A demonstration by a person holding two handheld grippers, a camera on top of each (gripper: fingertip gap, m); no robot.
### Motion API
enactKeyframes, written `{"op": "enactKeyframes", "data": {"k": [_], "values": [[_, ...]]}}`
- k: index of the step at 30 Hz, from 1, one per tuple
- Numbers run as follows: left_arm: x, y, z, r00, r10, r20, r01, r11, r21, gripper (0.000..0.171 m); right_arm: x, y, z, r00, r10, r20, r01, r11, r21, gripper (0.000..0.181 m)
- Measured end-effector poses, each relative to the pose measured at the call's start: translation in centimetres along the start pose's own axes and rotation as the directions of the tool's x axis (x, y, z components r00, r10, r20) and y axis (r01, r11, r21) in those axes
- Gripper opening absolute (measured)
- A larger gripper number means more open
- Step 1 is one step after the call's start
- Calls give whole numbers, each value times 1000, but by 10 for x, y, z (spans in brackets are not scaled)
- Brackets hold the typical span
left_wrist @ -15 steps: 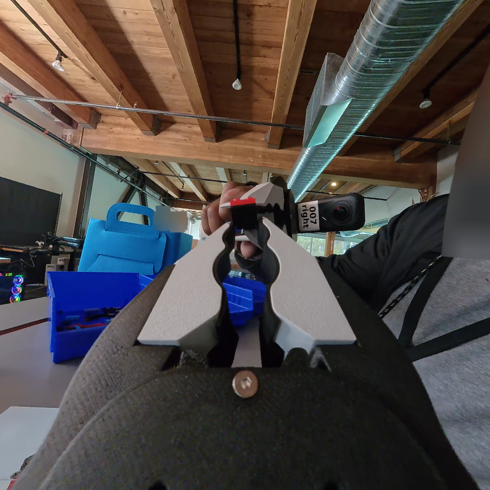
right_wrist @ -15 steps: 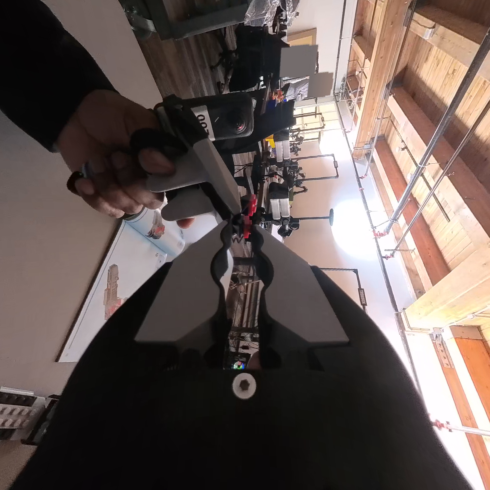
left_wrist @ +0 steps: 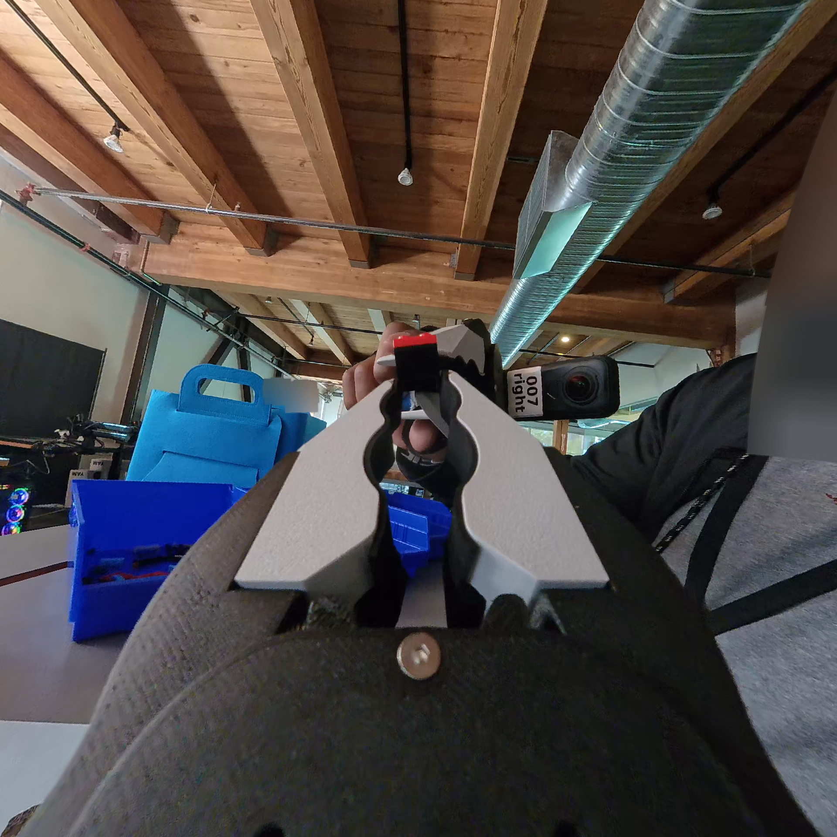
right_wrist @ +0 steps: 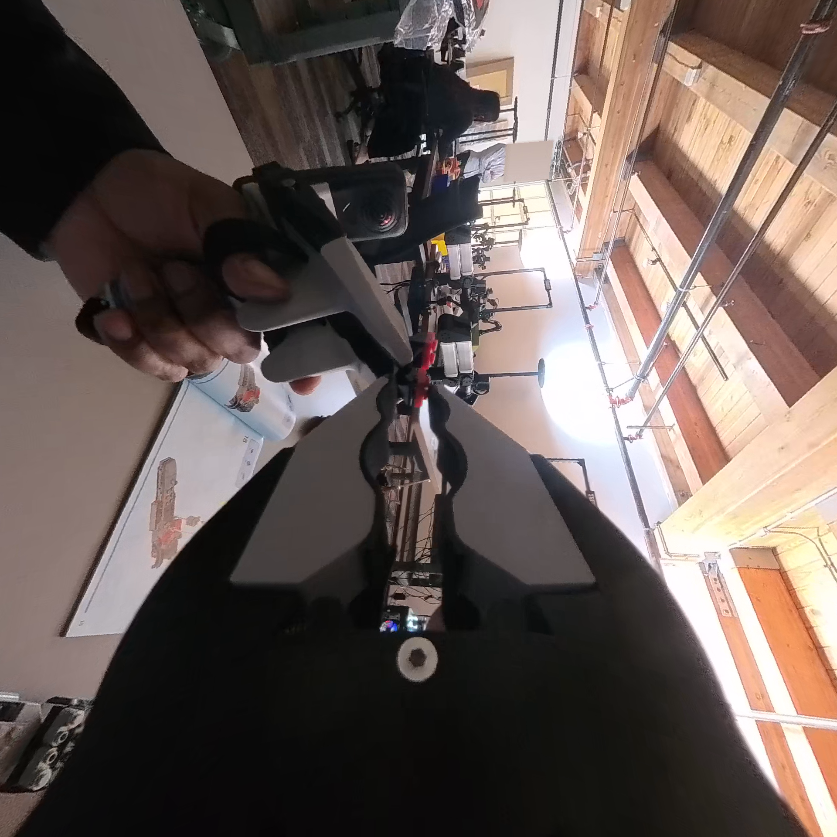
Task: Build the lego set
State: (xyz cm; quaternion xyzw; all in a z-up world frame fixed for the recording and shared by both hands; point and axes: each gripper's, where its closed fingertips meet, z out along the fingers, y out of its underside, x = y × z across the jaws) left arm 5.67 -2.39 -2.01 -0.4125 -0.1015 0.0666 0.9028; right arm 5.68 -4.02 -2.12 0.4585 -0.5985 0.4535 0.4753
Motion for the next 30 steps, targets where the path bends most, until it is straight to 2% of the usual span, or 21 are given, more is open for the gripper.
{"op": "enactKeyframes", "data": {"k": [17,30], "values": [[2,-5,1,1000,6,-7,-5,999,47,17,4,-3,0,999,31,-41,-30,999,24,15],[-1,-4,1,1000,-25,-1,25,998,53,18,3,0,0,999,41,20,-41,999,2,12]]}}
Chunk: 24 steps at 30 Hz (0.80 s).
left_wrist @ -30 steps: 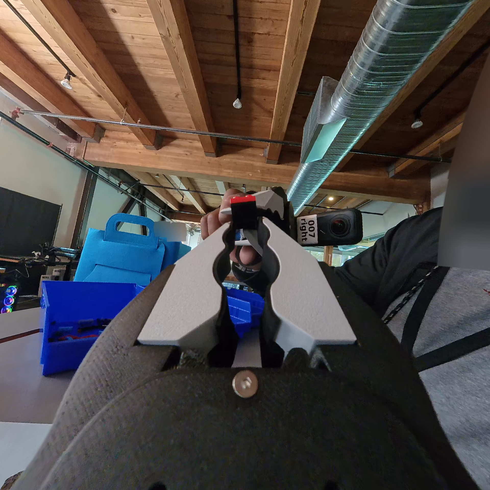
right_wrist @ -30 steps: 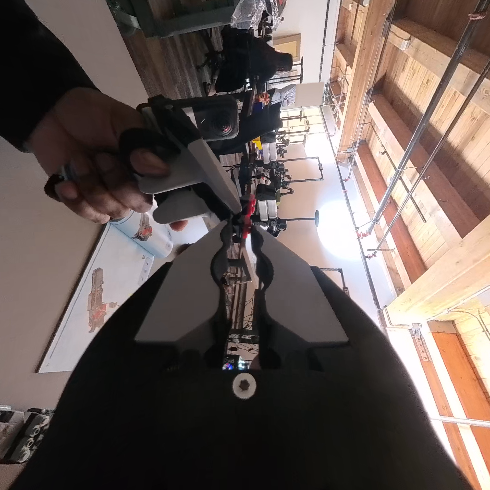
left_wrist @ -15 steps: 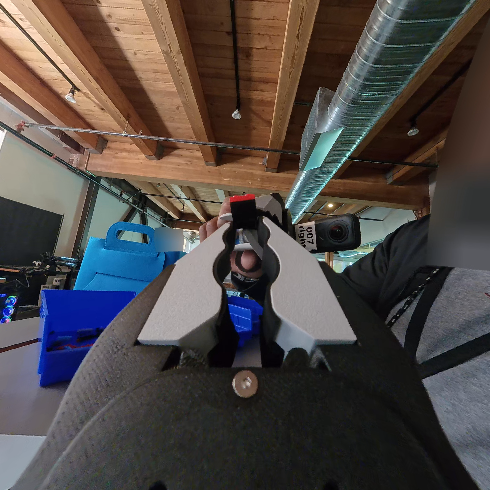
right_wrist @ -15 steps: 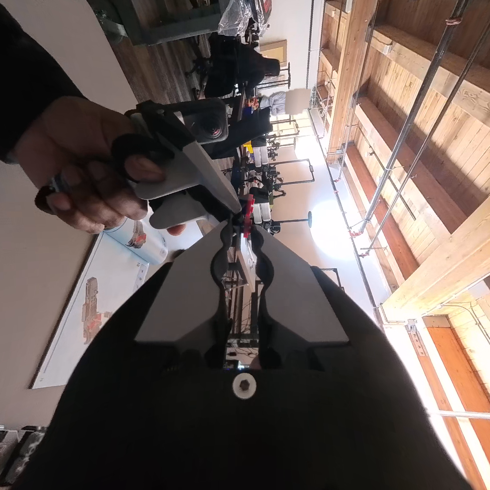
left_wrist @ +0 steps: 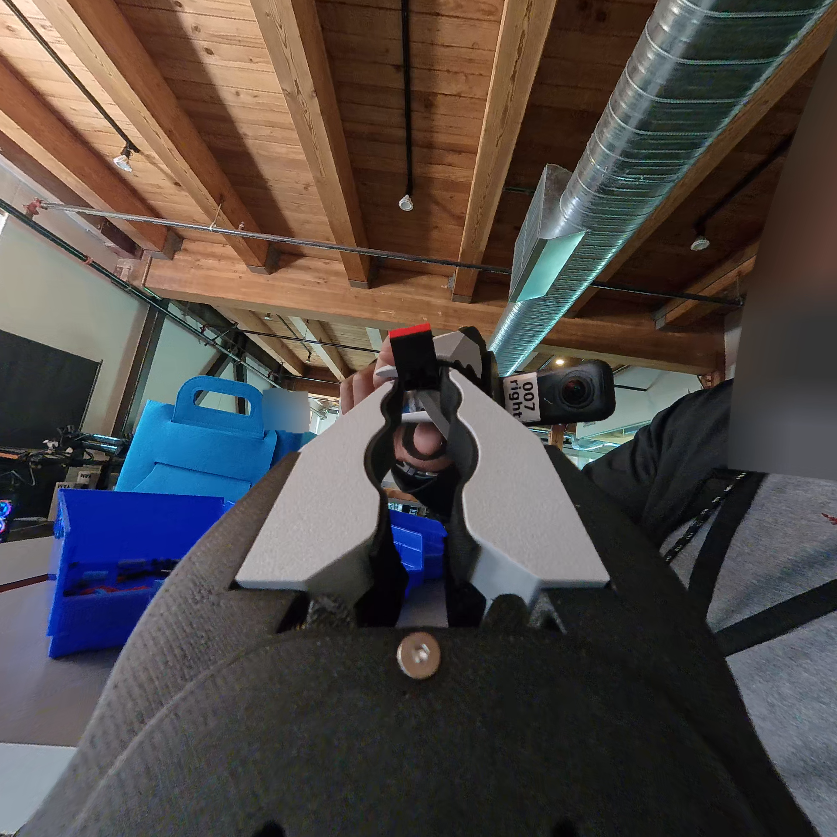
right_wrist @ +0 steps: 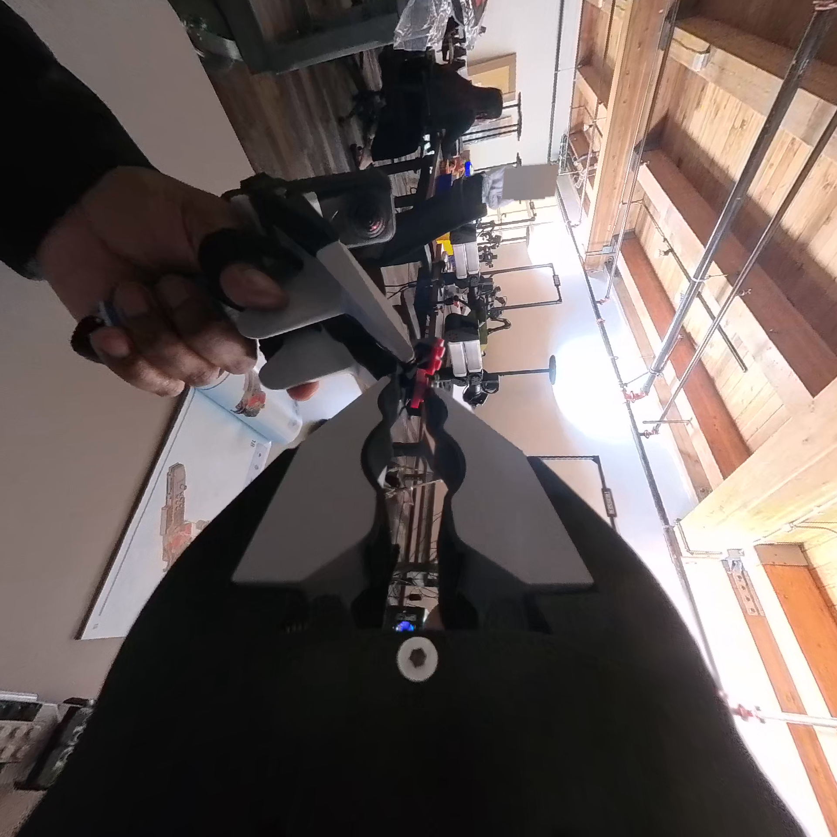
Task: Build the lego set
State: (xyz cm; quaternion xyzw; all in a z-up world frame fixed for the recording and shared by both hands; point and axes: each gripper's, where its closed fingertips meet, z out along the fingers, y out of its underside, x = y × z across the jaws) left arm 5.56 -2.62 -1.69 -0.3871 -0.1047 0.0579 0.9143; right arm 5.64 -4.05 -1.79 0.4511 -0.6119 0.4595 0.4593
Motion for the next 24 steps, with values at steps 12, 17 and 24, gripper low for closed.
{"op": "enactKeyframes", "data": {"k": [12,17,24], "values": [[-2,0,-4,1000,-11,8,12,997,-81,25,-12,1,0,984,14,176,-12,1000,-15,12],[-1,-1,-3,999,-44,-2,44,997,-63,18,-8,1,1,986,-3,169,7,1000,-21,12],[-2,-5,-2,996,-91,-14,92,996,18,17,-5,2,2,992,-15,125,19,999,-29,12]]}}
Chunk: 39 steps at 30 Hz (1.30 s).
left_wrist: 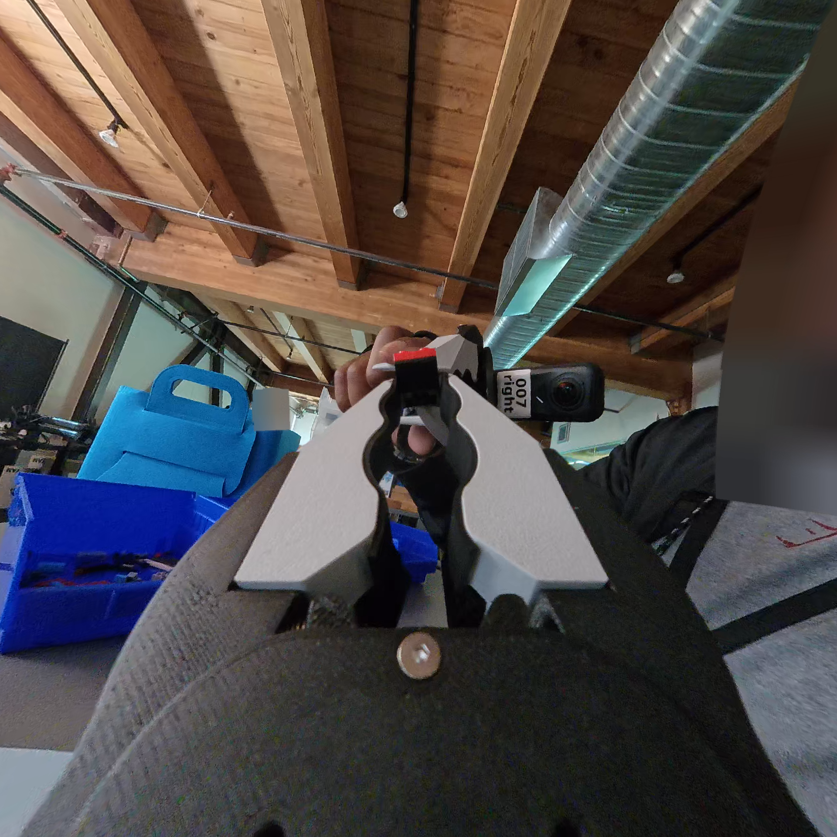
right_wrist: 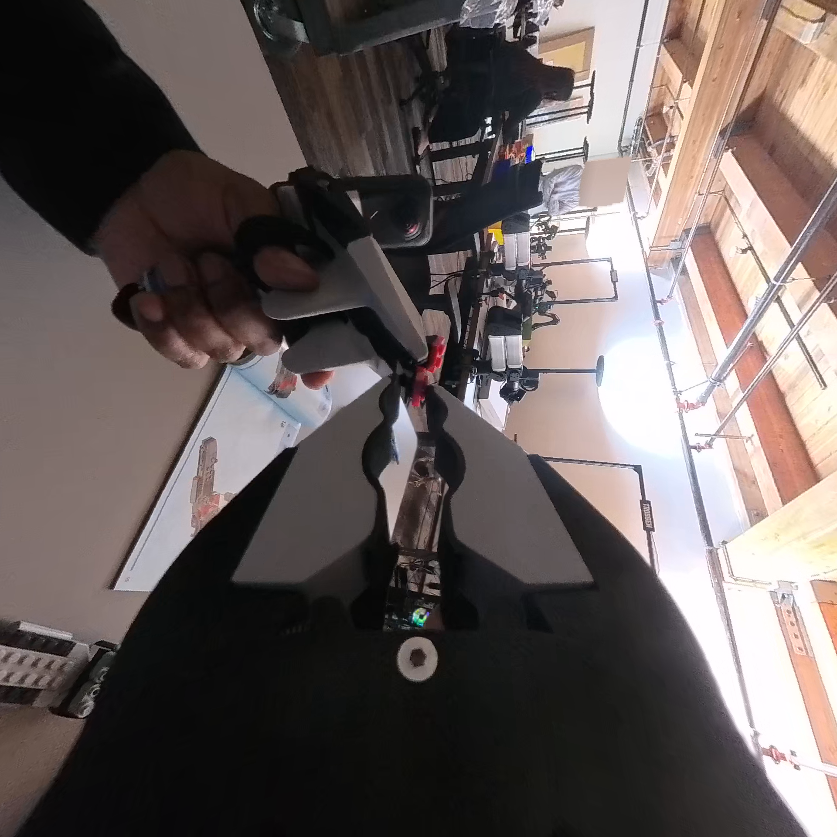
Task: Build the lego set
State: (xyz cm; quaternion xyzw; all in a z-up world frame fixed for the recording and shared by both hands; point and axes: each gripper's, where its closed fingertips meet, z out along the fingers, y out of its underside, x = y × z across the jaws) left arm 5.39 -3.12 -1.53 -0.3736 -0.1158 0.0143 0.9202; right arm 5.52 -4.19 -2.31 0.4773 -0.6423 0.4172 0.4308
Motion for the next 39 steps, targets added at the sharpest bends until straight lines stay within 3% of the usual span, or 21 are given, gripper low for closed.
{"op": "enactKeyframes", "data": {"k": [21,39], "values": [[2,-9,0,998,-56,-38,62,985,162,18,8,-5,2,995,-32,-93,33,999,12,11],[-2,-8,-1,999,-35,-1,34,986,164,18,3,-2,3,990,-122,-76,121,993,-13,6]]}}
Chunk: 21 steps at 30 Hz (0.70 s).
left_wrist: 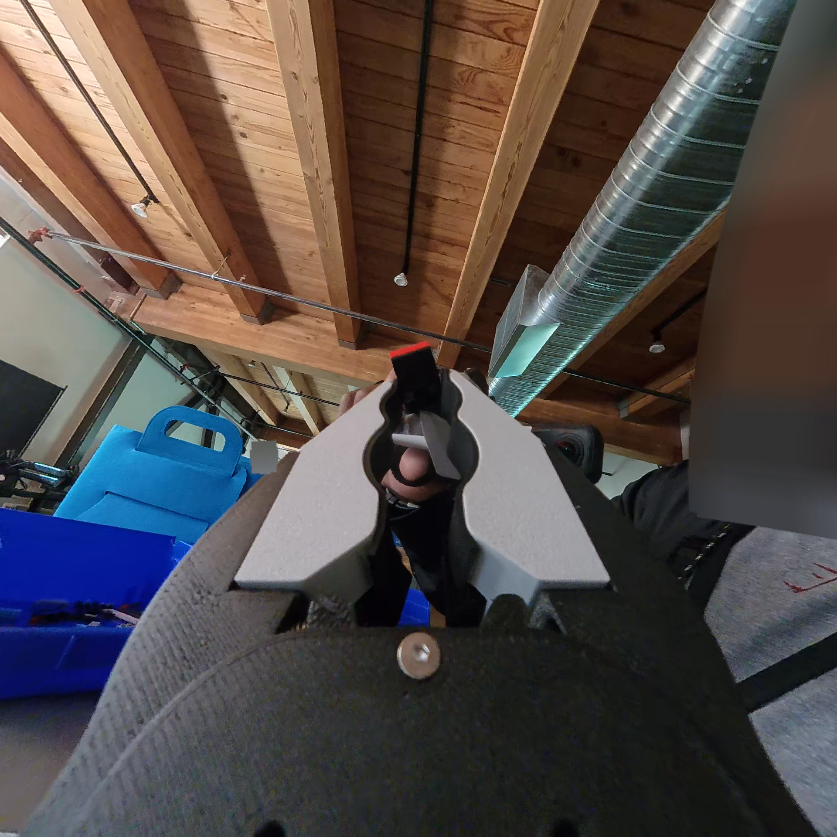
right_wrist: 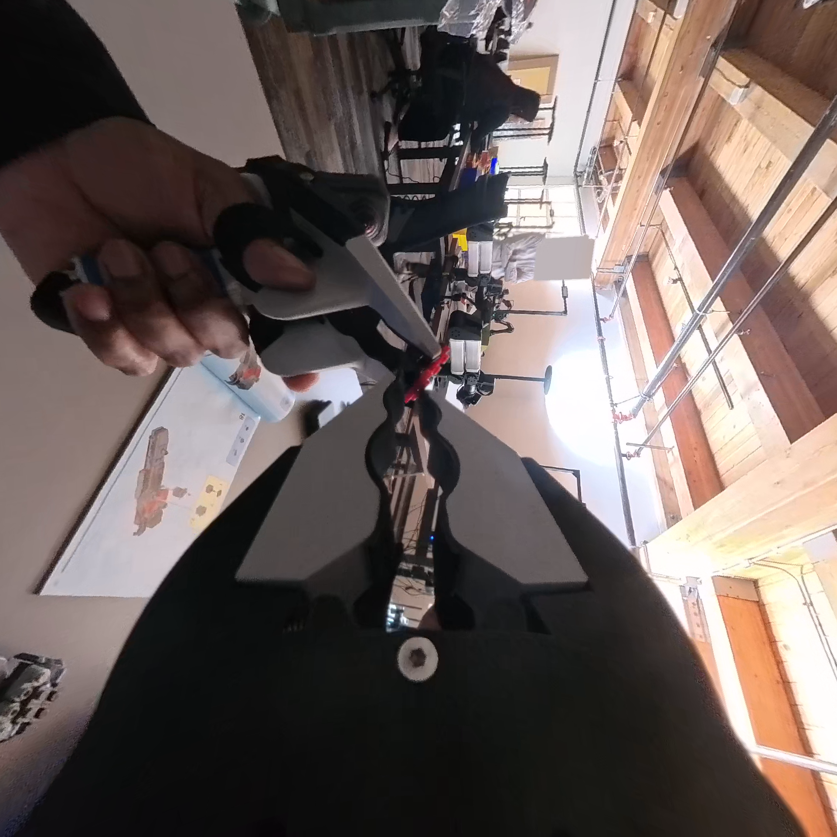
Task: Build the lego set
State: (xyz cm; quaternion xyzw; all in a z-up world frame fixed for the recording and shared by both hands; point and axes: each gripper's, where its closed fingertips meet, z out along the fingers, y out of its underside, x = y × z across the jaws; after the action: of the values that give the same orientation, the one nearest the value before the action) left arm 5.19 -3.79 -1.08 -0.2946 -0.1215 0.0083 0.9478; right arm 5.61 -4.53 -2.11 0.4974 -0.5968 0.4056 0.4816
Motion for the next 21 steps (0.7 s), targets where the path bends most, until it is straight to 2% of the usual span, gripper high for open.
{"op": "enactKeyframes", "data": {"k": [8,12,16,21], "values": [[-4,-4,-2,1000,-3,20,2,1000,21,18,-2,5,5,998,54,-36,-54,998,-11,9],[-4,-7,-4,1000,-15,17,14,999,43,17,-1,0,3,984,165,-68,-162,986,45,22],[-4,-7,-4,1000,-29,12,28,998,54,18,3,-1,4,960,259,-109,-251,965,80,23],[-3,-3,-3,999,-37,4,37,998,41,17,0,-1,8,945,301,-131,-290,952,93,20]]}}
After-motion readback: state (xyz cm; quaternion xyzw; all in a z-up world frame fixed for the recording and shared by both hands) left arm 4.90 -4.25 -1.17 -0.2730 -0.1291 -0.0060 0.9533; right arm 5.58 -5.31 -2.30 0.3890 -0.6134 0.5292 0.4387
